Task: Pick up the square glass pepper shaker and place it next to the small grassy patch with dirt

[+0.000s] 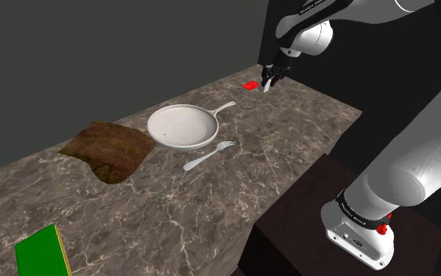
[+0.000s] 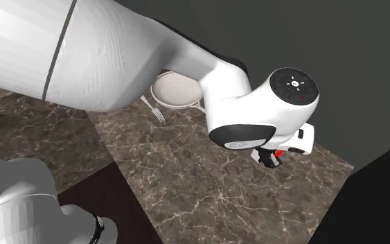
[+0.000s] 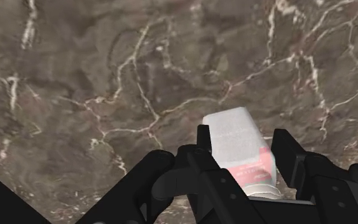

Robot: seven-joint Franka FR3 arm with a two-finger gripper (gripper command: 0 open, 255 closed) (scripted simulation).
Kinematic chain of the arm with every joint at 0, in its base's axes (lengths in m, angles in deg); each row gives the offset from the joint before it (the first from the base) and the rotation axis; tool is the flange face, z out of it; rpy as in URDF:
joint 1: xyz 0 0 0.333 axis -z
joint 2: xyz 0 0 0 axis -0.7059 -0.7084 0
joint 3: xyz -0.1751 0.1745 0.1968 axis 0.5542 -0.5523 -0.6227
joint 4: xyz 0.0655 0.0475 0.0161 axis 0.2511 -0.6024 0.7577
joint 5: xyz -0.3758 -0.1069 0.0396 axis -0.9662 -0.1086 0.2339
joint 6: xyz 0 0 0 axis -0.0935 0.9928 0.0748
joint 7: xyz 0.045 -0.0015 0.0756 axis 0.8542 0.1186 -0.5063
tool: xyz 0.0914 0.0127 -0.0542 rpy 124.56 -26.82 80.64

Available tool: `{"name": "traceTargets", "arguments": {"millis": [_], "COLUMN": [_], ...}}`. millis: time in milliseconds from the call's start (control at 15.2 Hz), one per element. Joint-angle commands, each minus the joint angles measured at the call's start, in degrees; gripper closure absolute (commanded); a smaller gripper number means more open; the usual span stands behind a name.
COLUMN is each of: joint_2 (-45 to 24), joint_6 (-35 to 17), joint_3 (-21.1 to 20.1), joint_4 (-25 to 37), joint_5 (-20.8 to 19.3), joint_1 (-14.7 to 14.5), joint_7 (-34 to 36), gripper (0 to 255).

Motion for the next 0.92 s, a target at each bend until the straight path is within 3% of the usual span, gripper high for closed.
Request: {"name": "traceTargets", "arguments": {"millis": [0, 858], "joint_2": [0.9, 5.7], "joint_6": [1.3, 10.5], "joint_3": [0.1, -0.2], "joint_4": [0.5, 5.8], "joint_5": [-1.0, -5.8], "joint_1": [0.1, 0.6], "joint_7": [0.8, 5.6], "gripper": [255, 255]}}
